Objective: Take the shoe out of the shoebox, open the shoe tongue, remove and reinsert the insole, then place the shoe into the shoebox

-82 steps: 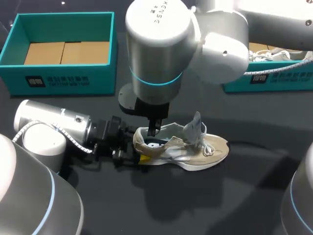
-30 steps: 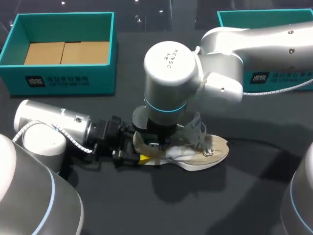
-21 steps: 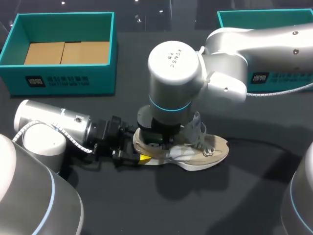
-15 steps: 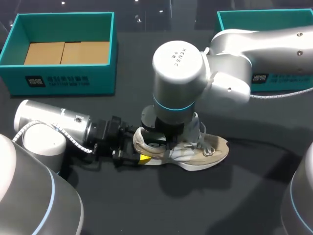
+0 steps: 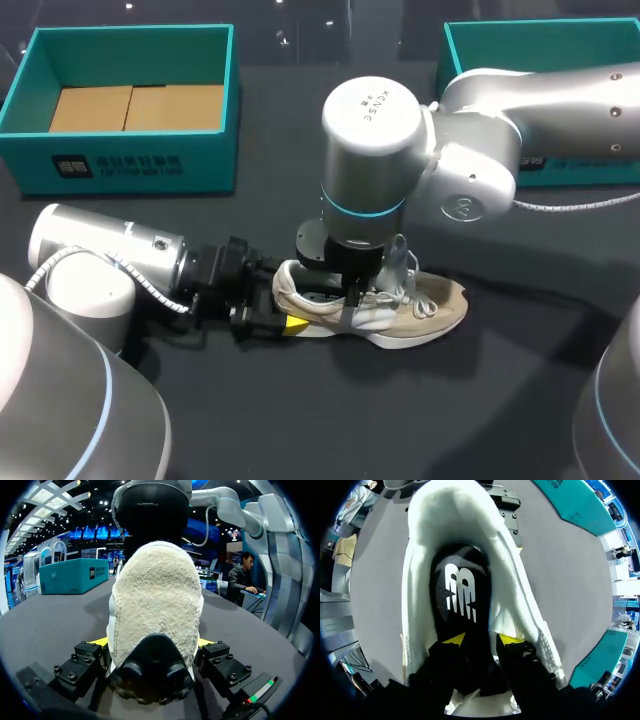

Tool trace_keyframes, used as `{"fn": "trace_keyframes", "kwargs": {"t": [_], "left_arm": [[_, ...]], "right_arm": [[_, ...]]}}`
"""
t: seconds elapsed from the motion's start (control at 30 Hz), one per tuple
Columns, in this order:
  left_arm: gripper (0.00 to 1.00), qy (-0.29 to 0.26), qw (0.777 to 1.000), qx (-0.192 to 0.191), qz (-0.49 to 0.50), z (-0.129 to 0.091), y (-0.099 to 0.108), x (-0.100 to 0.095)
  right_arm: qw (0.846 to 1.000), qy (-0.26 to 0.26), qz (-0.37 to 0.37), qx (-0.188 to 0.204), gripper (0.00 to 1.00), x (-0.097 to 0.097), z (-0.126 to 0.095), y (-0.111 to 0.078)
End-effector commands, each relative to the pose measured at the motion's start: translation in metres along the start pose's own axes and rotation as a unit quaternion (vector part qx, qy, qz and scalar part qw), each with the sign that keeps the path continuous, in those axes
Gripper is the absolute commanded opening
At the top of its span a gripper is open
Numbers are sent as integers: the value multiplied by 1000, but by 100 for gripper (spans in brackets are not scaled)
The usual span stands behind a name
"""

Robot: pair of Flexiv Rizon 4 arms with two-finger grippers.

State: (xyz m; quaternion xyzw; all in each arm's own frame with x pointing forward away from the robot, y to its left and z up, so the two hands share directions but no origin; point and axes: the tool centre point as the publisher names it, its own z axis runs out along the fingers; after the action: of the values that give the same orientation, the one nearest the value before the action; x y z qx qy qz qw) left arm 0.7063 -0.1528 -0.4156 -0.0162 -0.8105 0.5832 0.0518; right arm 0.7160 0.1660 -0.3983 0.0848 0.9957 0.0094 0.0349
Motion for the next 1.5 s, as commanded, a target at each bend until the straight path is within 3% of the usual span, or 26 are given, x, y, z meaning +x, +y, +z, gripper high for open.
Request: {"fn": "trace_keyframes", "kwargs": {"t": [0.03,0.3,0.6,0.7,0.83,1.27,1.5], "left_arm": [[0,-1,1000,0,0,-2,3,3],[0,-1,1000,0,0,-2,3,3],[0,-1,1000,0,0,-2,3,3],[0,-1,1000,0,0,-2,3,3],[0,-1,1000,0,0,-2,3,3],[0,-1,1000,0,0,-2,3,3],[0,-1,1000,0,0,-2,3,3]], "right_arm": [[1000,11,-6,-3,41,-2,13,6],[999,37,-22,-19,41,12,23,17],[996,79,-29,-27,34,37,39,25],[995,91,-28,-27,24,43,41,26],[994,101,-24,-24,0,49,44,22],[995,93,19,-24,0,47,26,-1],[994,91,16,-64,0,35,4,-14]]}}
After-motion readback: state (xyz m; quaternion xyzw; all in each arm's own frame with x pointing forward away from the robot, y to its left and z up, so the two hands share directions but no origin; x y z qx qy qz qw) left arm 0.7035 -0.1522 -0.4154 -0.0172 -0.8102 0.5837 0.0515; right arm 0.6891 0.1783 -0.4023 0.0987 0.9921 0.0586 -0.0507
